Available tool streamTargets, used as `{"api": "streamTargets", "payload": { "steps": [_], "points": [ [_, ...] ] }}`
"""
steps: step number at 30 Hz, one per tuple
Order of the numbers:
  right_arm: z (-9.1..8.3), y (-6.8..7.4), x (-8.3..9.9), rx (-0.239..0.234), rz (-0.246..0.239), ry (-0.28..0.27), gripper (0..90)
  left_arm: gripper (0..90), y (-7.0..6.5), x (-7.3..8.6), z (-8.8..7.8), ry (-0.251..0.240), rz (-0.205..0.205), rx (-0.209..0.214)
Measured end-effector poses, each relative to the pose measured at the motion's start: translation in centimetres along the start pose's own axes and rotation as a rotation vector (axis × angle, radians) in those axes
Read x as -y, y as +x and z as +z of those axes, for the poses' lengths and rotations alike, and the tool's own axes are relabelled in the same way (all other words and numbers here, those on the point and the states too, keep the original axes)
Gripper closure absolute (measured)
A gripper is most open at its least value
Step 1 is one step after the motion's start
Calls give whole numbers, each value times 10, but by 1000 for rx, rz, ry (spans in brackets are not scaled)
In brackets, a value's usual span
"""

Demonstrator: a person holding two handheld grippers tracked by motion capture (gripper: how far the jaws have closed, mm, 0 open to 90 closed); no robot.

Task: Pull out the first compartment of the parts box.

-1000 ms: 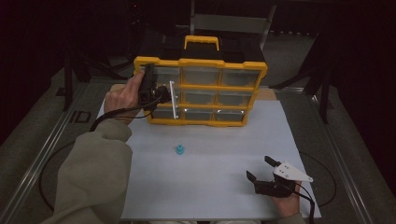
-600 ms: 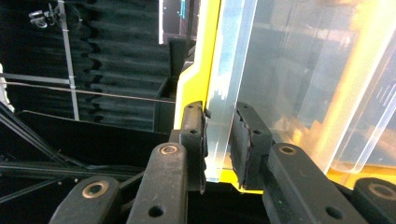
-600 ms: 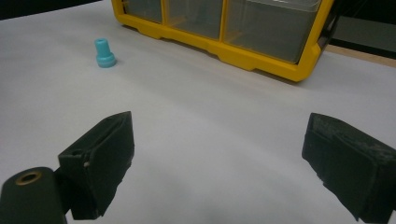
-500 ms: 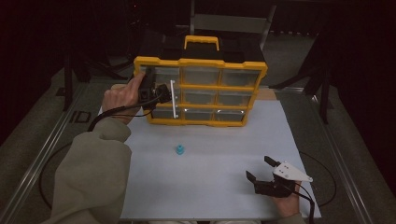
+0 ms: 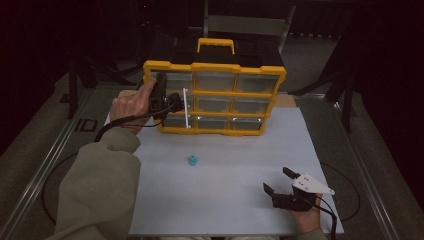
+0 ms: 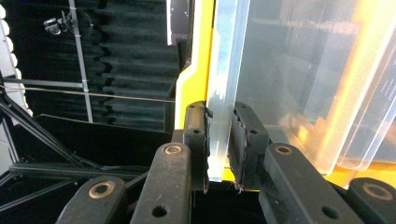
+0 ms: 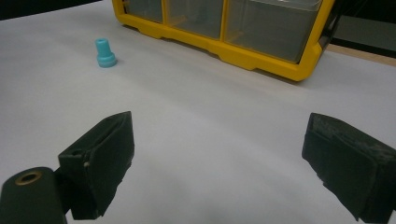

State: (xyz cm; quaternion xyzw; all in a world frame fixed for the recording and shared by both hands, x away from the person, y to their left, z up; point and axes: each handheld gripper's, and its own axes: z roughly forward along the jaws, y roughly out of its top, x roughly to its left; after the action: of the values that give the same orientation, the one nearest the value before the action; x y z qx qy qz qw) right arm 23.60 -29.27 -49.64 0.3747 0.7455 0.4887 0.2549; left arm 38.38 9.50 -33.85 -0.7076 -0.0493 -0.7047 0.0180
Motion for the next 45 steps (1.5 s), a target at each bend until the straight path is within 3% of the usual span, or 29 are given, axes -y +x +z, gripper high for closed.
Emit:
{"api": "streamTargets", "payload": {
  "steps": [45],
  "points": [
    [0, 1, 0, -2, 0, 0, 91, 802, -4, 4, -23, 1, 24, -22]
  ]
}}
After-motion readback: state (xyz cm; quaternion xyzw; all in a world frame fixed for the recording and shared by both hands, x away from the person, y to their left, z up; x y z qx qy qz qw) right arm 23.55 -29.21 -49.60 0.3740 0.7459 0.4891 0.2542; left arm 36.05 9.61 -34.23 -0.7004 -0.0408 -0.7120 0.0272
